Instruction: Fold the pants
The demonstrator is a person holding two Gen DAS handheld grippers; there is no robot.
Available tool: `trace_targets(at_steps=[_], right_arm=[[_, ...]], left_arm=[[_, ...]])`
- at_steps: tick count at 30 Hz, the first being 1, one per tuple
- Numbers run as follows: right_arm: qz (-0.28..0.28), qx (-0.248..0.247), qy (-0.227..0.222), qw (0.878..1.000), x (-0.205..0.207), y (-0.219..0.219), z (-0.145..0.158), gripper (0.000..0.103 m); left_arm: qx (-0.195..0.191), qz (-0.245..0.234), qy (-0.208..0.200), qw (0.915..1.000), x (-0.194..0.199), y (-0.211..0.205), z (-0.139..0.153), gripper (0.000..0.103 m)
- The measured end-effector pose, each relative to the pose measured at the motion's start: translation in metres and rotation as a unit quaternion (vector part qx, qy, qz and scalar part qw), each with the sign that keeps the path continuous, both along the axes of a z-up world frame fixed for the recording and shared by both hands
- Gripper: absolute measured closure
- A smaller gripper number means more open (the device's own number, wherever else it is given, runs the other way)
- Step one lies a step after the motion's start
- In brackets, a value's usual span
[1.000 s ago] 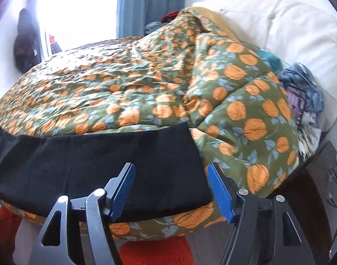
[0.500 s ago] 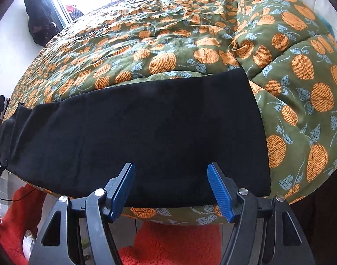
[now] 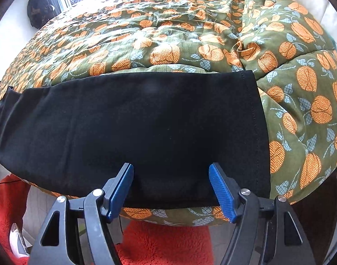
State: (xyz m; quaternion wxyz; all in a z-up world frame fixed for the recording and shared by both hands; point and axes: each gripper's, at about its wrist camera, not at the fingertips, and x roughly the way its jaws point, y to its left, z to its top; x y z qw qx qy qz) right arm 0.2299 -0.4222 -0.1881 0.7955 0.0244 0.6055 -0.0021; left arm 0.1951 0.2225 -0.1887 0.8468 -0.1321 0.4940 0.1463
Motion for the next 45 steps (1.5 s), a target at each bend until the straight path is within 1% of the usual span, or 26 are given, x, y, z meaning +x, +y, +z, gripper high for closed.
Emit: trace_targets(at_steps=[2, 4, 5, 6, 7, 8, 9, 12, 14, 16, 17, 19, 21, 24, 26, 28, 31, 33, 34, 35, 36, 38, 40, 41, 42, 45], right_arm=[[0.003, -0.004, 0.0, 1.0, -0.002, 0.001, 0.0, 0.032], [0.005, -0.005, -0.002, 1.0, -0.004, 0.001, 0.0, 0.032], [0.005, -0.003, -0.003, 1.0, -0.004, 0.0, 0.0, 0.032], [0.004, 0.001, -0.004, 1.0, -0.004, -0.001, 0.0, 0.032], [0.002, 0.004, -0.004, 1.0, -0.004, -0.002, -0.001, 0.032], [0.0, 0.006, -0.004, 1.0, -0.003, -0.002, 0.0, 0.032], [-0.001, 0.006, -0.004, 1.0, -0.002, -0.002, 0.0, 0.032], [0.003, 0.0, -0.002, 1.0, 0.001, 0.001, 0.0, 0.031], [0.006, -0.004, -0.003, 1.0, 0.001, 0.002, 0.0, 0.031], [0.006, -0.005, -0.006, 1.0, -0.001, 0.002, 0.001, 0.031], [0.007, -0.005, -0.007, 1.0, -0.001, 0.002, 0.001, 0.031], [0.007, -0.006, -0.01, 1.0, -0.003, 0.002, 0.001, 0.031], [0.007, -0.006, -0.012, 1.0, -0.003, 0.001, 0.002, 0.031], [0.007, -0.008, -0.014, 1.0, -0.002, 0.002, 0.004, 0.031], [0.007, -0.006, -0.016, 1.0, -0.002, 0.001, 0.004, 0.031], [0.004, 0.001, -0.019, 1.0, -0.003, -0.002, 0.005, 0.031], [-0.012, 0.029, -0.032, 0.999, -0.006, -0.012, 0.008, 0.031], [-0.039, 0.055, -0.056, 0.996, -0.012, -0.022, 0.014, 0.031], [-0.059, 0.073, -0.076, 0.993, -0.017, -0.029, 0.019, 0.031], [-0.082, 0.099, -0.101, 0.987, -0.024, -0.04, 0.026, 0.031], [-0.111, 0.131, -0.127, 0.977, -0.032, -0.053, 0.033, 0.031], [-0.191, 0.192, -0.164, 0.948, -0.053, -0.086, 0.042, 0.031], [-0.268, 0.244, -0.181, 0.914, -0.076, -0.117, 0.044, 0.031], [-0.293, 0.262, -0.178, 0.902, -0.085, -0.127, 0.043, 0.031], [-0.307, 0.276, -0.168, 0.895, -0.091, -0.133, 0.041, 0.032], [-0.309, 0.319, -0.108, 0.889, -0.094, -0.132, 0.024, 0.032]], left_arm=[[0.004, 0.012, -0.011, 0.9999, -0.006, -0.004, 0.009, 0.057], [0.005, 0.002, -0.031, 0.9995, -0.007, -0.02, 0.023, 0.04], [-0.001, -0.015, -0.045, 0.9989, -0.005, -0.03, 0.03, 0.035], [-0.009, -0.041, -0.057, 0.9975, -0.007, -0.044, 0.037, 0.033], [-0.015, -0.071, -0.064, 0.9953, -0.003, -0.058, 0.041, 0.028], [-0.02, -0.108, -0.068, 0.9916, 0.003, -0.079, 0.046, 0.024], [-0.026, -0.145, -0.068, 0.9867, 0.01, -0.098, 0.05, 0.022], [-0.04, -0.246, -0.061, 0.9666, 0.041, -0.168, 0.055, 0.022], [-0.043, -0.294, -0.046, 0.9538, 0.065, -0.214, 0.051, 0.022], [-0.027, -0.332, -0.034, 0.9422, 0.088, -0.259, 0.045, 0.022], [-0.012, -0.344, -0.03, 0.9385, 0.101, -0.279, 0.042, 0.022], [0.0, -0.352, -0.02, 0.9359, 0.115, -0.317, 0.039, 0.022], [0.0, -0.349, -0.012, 0.937, 0.129, -0.342, 0.034, 0.022], [0.014, -0.342, 0.009, 0.9396, 0.136, -0.363, 0.016, 0.022], [0.018, -0.349, 0.028, 0.9366, 0.124, -0.373, 0.001, 0.022], [0.034, -0.371, 0.041, 0.9272, 0.104, -0.384, -0.012, 0.022], [0.056, -0.398, 0.025, 0.9154, 0.072, -0.392, -0.016, 0.019], [0.052, -0.404, 0.025, 0.9131, 0.062, -0.394, -0.015, 0.019], [0.049, -0.403, 0.026, 0.9133, 0.059, -0.395, -0.015, 0.018], [0.048, -0.404, 0.026, 0.9133, 0.058, -0.395, -0.015, 0.018], [0.049, -0.404, 0.026, 0.9131, 0.057, -0.395, -0.015, 0.017], [0.045, -0.404, 0.027, 0.9133, 0.059, -0.395, -0.017, 0.017], [0.041, -0.401, 0.027, 0.9146, 0.06, -0.394, -0.018, 0.016], [0.041, -0.4, 0.025, 0.9153, 0.06, -0.394, -0.018, 0.016], [0.042, -0.399, 0.024, 0.9158, 0.059, -0.393, -0.018, 0.015], [0.043, -0.396, 0.022, 0.9171, 0.059, -0.395, -0.019, 0.014]])
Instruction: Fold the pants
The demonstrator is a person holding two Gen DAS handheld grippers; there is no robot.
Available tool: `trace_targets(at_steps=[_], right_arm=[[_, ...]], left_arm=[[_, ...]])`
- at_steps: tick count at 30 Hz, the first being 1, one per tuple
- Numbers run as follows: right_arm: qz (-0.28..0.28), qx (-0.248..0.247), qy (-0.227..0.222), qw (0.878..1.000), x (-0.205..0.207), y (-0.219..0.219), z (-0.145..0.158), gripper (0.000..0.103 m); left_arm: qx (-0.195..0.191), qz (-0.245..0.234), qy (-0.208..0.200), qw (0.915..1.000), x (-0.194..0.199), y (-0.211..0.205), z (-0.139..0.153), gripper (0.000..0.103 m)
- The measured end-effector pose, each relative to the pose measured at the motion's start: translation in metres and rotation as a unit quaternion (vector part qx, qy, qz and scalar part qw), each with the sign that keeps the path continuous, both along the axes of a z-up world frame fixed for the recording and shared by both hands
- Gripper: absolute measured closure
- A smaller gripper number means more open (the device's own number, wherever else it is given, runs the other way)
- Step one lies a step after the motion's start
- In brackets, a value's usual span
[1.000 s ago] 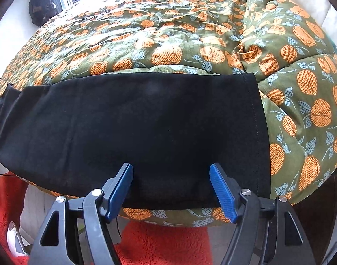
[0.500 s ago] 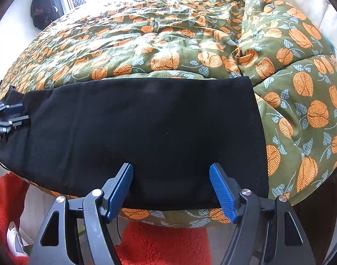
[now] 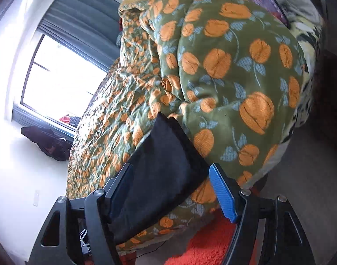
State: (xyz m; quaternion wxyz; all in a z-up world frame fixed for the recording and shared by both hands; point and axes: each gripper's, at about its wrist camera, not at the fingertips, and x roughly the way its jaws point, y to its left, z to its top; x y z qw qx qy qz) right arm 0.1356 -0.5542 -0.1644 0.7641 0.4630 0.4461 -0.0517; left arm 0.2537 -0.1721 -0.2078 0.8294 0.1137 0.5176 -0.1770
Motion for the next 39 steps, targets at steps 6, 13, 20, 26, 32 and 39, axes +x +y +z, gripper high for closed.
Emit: trace_targets(at_steps=[6, 13, 20, 26, 32, 39], right_arm=[[0.007, 0.043, 0.033, 0.999, 0.018, 0.01, -0.031, 0.035], [0.001, 0.026, 0.068, 0.997, 0.043, 0.008, -0.055, 0.049], [0.031, -0.023, -0.01, 0.999, 0.046, 0.031, -0.006, 0.088], [0.108, -0.036, -0.126, 0.985, 0.068, 0.1, 0.099, 0.089], [0.22, -0.049, -0.216, 0.95, 0.117, 0.235, 0.169, 0.089], [0.362, -0.091, -0.232, 0.898, 0.136, 0.447, 0.105, 0.088]], left_arm=[[-0.001, 0.001, 0.002, 1.0, -0.001, 0.001, 0.001, 0.013], [0.003, -0.002, -0.003, 1.0, -0.013, -0.004, -0.001, 0.013], [0.023, -0.021, -0.015, 0.9994, -0.016, -0.013, -0.012, 0.007], [-0.071, 0.005, 0.022, 0.9972, -0.004, 0.032, 0.024, 0.016], [-0.126, 0.128, -0.025, 0.9834, 0.007, 0.167, 0.081, 0.016], [-0.133, 0.284, -0.042, 0.9486, -0.02, 0.317, 0.082, 0.016]])
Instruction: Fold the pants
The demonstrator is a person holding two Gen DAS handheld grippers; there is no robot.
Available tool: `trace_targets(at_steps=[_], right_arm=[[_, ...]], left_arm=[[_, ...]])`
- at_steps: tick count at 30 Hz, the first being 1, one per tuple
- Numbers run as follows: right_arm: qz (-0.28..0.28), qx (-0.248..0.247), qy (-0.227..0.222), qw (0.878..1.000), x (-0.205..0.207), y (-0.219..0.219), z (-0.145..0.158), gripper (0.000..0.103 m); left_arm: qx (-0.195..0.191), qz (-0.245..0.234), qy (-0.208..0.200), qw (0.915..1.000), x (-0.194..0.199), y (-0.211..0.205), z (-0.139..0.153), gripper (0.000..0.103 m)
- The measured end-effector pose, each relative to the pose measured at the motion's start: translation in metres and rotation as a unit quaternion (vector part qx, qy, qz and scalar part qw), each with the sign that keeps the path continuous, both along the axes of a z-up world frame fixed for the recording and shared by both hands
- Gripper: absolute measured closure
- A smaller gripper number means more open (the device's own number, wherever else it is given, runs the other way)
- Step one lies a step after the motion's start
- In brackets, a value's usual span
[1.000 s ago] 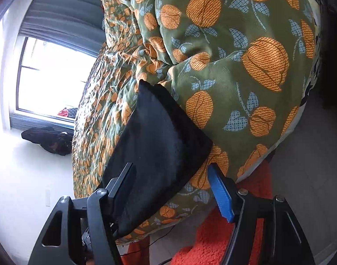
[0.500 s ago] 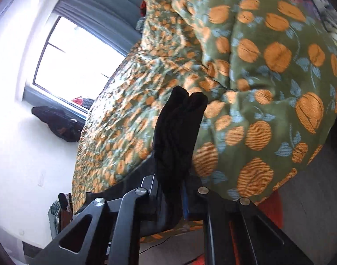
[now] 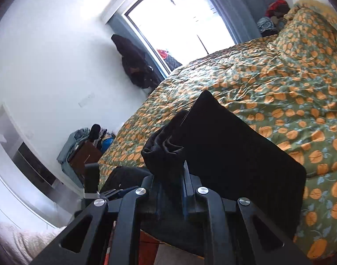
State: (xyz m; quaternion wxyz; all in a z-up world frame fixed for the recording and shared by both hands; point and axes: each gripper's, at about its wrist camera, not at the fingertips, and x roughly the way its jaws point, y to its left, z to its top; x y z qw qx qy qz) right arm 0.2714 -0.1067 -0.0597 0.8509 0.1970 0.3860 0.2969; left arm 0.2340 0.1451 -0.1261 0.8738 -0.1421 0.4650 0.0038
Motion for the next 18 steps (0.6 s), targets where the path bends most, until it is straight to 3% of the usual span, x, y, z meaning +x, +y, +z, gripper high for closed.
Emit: trace_targets(at_steps=[1, 2, 3, 5, 7, 9, 11, 12, 14, 18], right_arm=[[0.023, -0.026, 0.001, 0.999, -0.004, 0.026, -0.022, 0.086], [0.052, -0.057, 0.011, 0.997, -0.007, 0.051, -0.046, 0.077], [0.081, -0.09, 0.028, 0.992, -0.012, 0.069, -0.069, 0.059], [0.112, -0.126, 0.048, 0.985, -0.03, 0.077, -0.101, 0.054], [0.119, -0.128, 0.042, 0.984, -0.053, 0.057, -0.104, 0.052], [0.119, -0.152, 0.016, 0.981, -0.074, 0.03, -0.094, 0.037], [0.101, -0.185, -0.012, 0.977, -0.095, 0.004, -0.082, 0.027], [0.087, -0.193, -0.017, 0.977, -0.102, -0.01, -0.077, 0.025], [0.051, -0.19, -0.009, 0.98, -0.115, -0.039, -0.074, 0.025], [-0.022, -0.166, 0.02, 0.986, -0.121, -0.078, -0.078, 0.025]], left_arm=[[-0.006, 0.017, 0.006, 0.9998, -0.005, 0.015, -0.005, 0.016], [-0.01, 0.029, 0.012, 0.9994, -0.012, 0.025, -0.01, 0.016], [-0.013, 0.038, 0.018, 0.999, -0.017, 0.03, -0.016, 0.016], [-0.022, 0.04, 0.024, 0.9987, -0.031, 0.036, -0.023, 0.018], [-0.04, 0.02, 0.012, 0.9989, -0.043, 0.027, -0.024, 0.018], [-0.065, -0.025, -0.011, 0.9975, -0.056, 0.008, -0.019, 0.021], [-0.088, -0.081, -0.023, 0.9925, -0.053, -0.021, -0.019, 0.035], [-0.096, -0.109, -0.023, 0.9891, -0.048, -0.037, -0.02, 0.04], [-0.097, -0.145, -0.015, 0.9846, -0.036, -0.065, -0.026, 0.061], [-0.066, -0.156, 0.014, 0.9854, -0.014, -0.095, -0.042, 0.064]])
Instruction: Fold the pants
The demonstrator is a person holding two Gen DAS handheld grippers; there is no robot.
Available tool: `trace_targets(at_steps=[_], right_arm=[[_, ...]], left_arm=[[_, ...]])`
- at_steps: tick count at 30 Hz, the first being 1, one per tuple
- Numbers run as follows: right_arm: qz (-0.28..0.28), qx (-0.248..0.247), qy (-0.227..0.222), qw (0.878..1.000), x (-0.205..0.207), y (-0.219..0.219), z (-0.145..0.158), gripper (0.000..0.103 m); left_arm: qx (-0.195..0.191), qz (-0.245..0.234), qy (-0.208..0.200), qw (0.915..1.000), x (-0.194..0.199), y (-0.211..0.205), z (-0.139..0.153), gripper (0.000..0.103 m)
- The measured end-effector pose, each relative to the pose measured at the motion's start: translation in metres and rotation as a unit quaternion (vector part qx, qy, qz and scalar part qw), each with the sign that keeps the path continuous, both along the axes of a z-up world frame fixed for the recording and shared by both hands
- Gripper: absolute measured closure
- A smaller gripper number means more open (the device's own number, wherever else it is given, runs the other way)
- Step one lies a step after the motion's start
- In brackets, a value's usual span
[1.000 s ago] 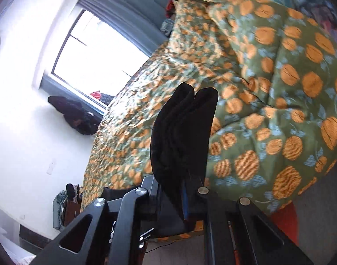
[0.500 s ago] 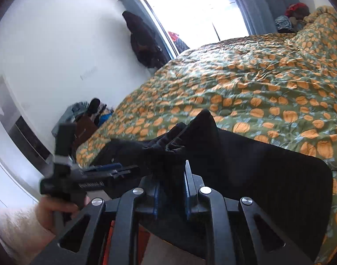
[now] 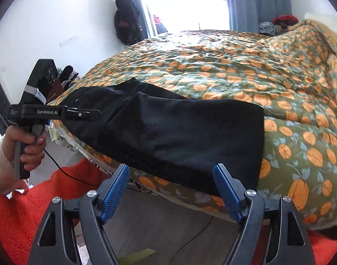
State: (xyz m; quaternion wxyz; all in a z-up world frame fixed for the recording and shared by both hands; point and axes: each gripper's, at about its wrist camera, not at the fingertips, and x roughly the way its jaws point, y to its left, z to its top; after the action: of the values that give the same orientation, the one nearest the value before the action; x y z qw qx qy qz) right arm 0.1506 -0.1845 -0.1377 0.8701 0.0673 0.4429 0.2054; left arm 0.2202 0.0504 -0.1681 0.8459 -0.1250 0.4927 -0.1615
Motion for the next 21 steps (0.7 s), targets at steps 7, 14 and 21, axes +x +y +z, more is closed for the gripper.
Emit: trace_targets(at_steps=[7, 14, 21], right_arm=[[-0.024, 0.023, -0.005, 0.999, 0.011, -0.011, 0.005, 0.025], [-0.019, 0.024, -0.008, 0.999, 0.016, -0.005, 0.001, 0.025], [-0.04, 0.029, -0.017, 0.999, 0.014, -0.014, 0.003, 0.025]], left_arm=[[0.03, 0.031, 0.04, 0.9983, 0.011, 0.004, -0.02, 0.062], [0.036, 0.029, 0.03, 0.9985, 0.01, -0.001, -0.016, 0.094], [0.049, 0.06, 0.008, 0.9969, -0.01, 0.023, -0.005, 0.1]])
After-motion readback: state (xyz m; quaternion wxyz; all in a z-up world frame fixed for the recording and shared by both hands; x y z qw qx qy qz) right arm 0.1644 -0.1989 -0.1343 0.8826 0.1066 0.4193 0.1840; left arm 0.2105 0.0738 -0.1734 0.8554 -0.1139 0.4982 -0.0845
